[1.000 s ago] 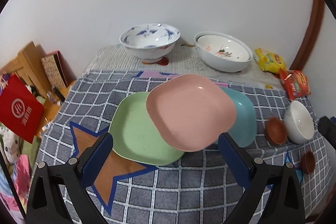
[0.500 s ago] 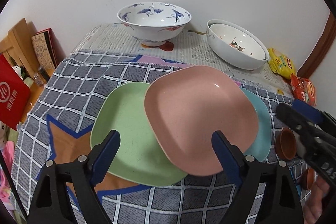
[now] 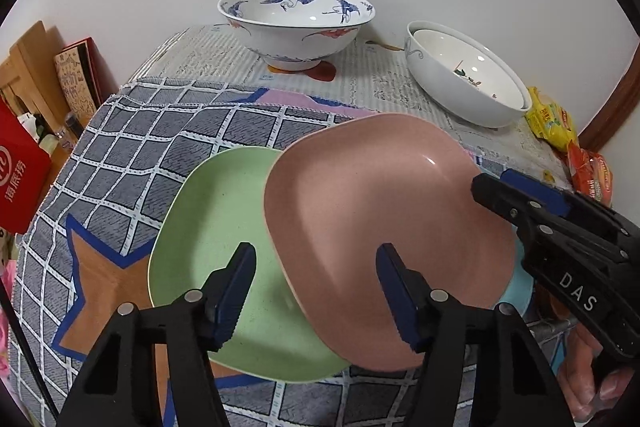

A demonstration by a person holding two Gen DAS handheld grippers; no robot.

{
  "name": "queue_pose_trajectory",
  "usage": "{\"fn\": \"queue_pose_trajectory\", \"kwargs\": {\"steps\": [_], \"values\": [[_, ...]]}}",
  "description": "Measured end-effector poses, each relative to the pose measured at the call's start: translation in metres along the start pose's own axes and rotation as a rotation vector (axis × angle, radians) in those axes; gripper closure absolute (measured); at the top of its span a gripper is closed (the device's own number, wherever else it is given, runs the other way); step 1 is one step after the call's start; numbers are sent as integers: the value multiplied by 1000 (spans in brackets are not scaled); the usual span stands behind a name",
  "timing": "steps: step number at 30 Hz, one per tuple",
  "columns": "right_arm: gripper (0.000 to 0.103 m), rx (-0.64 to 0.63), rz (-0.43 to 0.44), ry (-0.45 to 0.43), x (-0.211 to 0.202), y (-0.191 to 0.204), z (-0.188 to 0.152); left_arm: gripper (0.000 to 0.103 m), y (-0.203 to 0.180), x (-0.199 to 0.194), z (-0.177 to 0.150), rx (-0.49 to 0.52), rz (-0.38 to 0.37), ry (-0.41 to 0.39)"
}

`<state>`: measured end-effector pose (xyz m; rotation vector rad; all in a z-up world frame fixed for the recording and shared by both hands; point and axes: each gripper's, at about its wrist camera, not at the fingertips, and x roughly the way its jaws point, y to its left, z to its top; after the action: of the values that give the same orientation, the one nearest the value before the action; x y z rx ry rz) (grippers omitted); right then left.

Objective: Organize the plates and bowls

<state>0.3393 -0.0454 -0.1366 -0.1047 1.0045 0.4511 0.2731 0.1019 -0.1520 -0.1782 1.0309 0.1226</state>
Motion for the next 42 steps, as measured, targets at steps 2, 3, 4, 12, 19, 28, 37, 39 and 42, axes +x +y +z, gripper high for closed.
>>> {"fn": "queue_pose_trajectory", "kwargs": {"steps": [2, 3, 4, 12, 19, 28, 37, 39, 42], "values": [[79, 3, 7, 10, 5, -1, -1, 54, 1, 3, 1, 2, 2, 9], [85, 3, 10, 20, 7, -1, -2, 59, 2, 5, 2, -1, -4, 13], [90, -1, 17, 27, 9, -1, -3, 65, 2, 6, 2, -1, -7, 16], [93, 14, 6, 31, 0, 3, -15, 88, 9, 7, 4, -1, 11, 18], [93, 90, 17, 18, -26, 7, -31, 92, 15, -10, -1, 0, -24, 1], [93, 141, 14, -14, -60, 29, -47, 92, 32, -47, -4, 9, -47, -52], [93, 157, 8, -46, -82, 54, -53, 92, 49, -71, -8, 12, -60, -84], [93, 161, 11, -50, -85, 59, -53, 92, 52, -75, -8, 16, -56, -93], [93, 166, 10, -57, -88, 65, -54, 92, 54, -82, -7, 30, -50, -107]]}}
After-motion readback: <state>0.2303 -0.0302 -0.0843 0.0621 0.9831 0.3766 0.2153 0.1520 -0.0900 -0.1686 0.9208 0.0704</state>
